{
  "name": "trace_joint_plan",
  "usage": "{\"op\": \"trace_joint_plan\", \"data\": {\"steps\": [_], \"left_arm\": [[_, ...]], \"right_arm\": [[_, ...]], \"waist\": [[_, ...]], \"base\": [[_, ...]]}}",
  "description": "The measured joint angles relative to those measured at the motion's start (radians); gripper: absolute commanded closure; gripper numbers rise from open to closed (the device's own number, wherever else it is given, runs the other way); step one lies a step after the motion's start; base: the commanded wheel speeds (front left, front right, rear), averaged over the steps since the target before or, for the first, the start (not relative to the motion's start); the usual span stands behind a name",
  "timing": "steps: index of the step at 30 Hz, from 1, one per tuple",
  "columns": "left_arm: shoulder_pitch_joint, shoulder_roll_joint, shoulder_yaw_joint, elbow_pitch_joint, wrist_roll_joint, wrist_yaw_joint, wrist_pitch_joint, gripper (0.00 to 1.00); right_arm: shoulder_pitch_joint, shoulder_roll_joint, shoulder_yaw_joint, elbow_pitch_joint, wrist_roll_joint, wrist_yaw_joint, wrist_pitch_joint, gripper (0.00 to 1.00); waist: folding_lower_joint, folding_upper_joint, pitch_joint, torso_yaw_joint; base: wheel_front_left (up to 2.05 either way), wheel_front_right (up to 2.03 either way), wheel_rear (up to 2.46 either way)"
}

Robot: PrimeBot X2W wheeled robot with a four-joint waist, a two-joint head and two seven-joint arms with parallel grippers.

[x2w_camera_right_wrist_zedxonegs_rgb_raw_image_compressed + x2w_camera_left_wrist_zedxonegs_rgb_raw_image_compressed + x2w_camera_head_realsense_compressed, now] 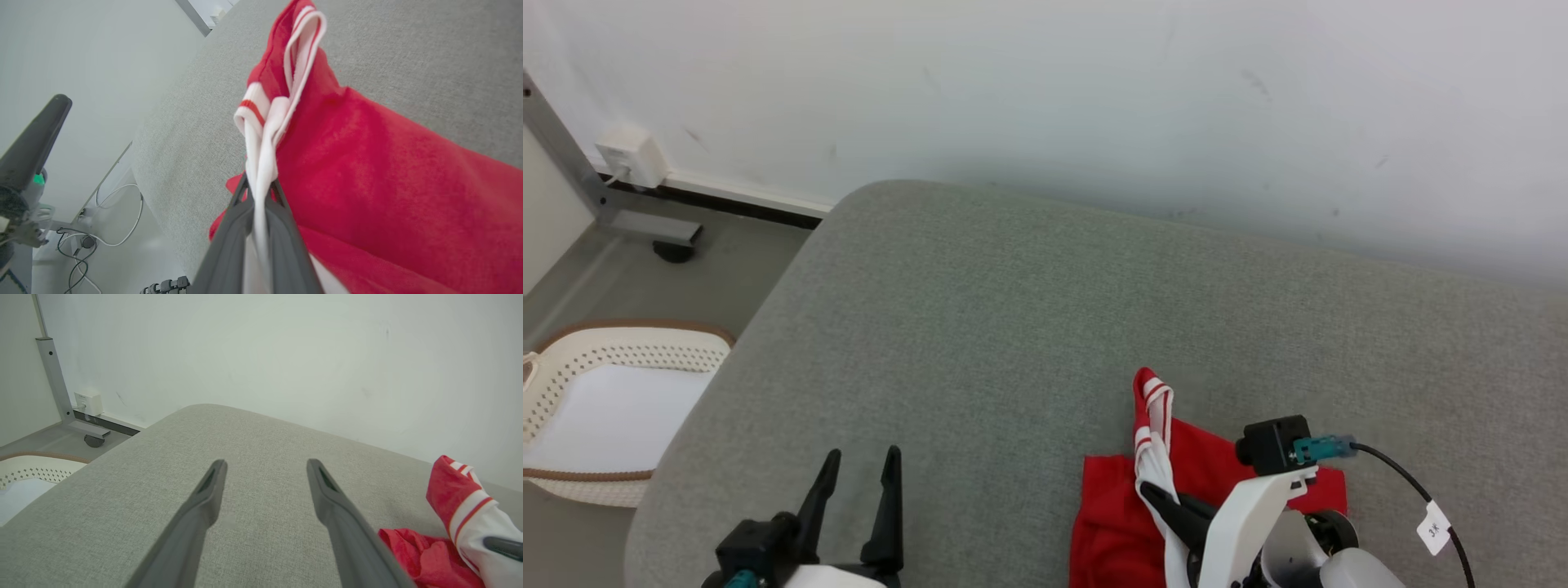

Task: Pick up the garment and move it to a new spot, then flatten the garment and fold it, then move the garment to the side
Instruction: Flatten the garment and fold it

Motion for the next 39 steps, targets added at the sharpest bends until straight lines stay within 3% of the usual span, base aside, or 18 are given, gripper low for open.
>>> {"op": "trace_joint_plan", "data": {"steps": [4, 5, 7, 8, 14, 20, 32, 39], "left_arm": [[-0.010, 0.000, -0.005, 0.004, 0.001, 0.000, 0.000, 0.00], [-0.010, 0.000, -0.005, 0.006, 0.001, 0.000, 0.000, 0.00], [-0.010, 0.000, -0.003, 0.007, 0.001, 0.000, 0.000, 0.00], [-0.010, 0.000, -0.002, 0.007, 0.001, 0.000, 0.000, 0.00], [-0.010, 0.000, 0.017, 0.006, 0.002, 0.001, 0.000, 0.00], [-0.008, 0.000, 0.023, 0.000, 0.002, 0.006, 0.000, 0.00], [0.001, 0.000, 0.052, -0.031, 0.002, 0.010, 0.000, 0.00], [0.001, 0.000, 0.053, -0.035, 0.004, 0.010, 0.000, 0.00]], "right_arm": [[-0.029, 0.001, 0.052, 0.057, 0.049, 0.000, -0.022, 1.00], [-0.036, 0.001, 0.062, 0.076, 0.052, 0.000, -0.027, 0.94], [-0.049, 0.001, 0.081, 0.107, 0.061, 0.000, -0.051, 0.37], [-0.057, 0.000, 0.092, 0.117, 0.072, 0.000, -0.058, 0.00], [-0.093, 0.001, 0.159, 0.114, 0.159, 0.000, -0.133, 0.00], [-0.120, -0.010, 0.151, 0.037, 0.181, 0.000, -0.244, 0.00], [-0.052, -0.213, -0.033, -0.030, 0.067, 0.000, -0.450, 0.00], [0.007, -0.191, -0.111, 0.019, 0.032, 0.000, -0.484, 0.00]], "waist": [[0.0000, 0.0000, 0.004, 0.027], [0.0000, 0.0000, 0.005, 0.033], [0.0000, 0.0000, 0.006, 0.043], [0.0000, 0.0000, 0.006, 0.045], [0.0000, 0.0000, 0.008, 0.024], [-0.0001, 0.0000, 0.000, -0.036], [0.0000, 0.0001, -0.019, -0.170], [0.0000, 0.0001, -0.004, -0.184]], "base": [[0.00, 0.00, 0.00], [0.00, 0.00, 0.00], [0.00, 0.00, 0.00], [0.00, 0.00, 0.00], [0.00, 0.00, 0.00], [0.00, 0.00, 0.00], [0.00, 0.00, 0.00], [0.00, 0.00, 0.00]]}}
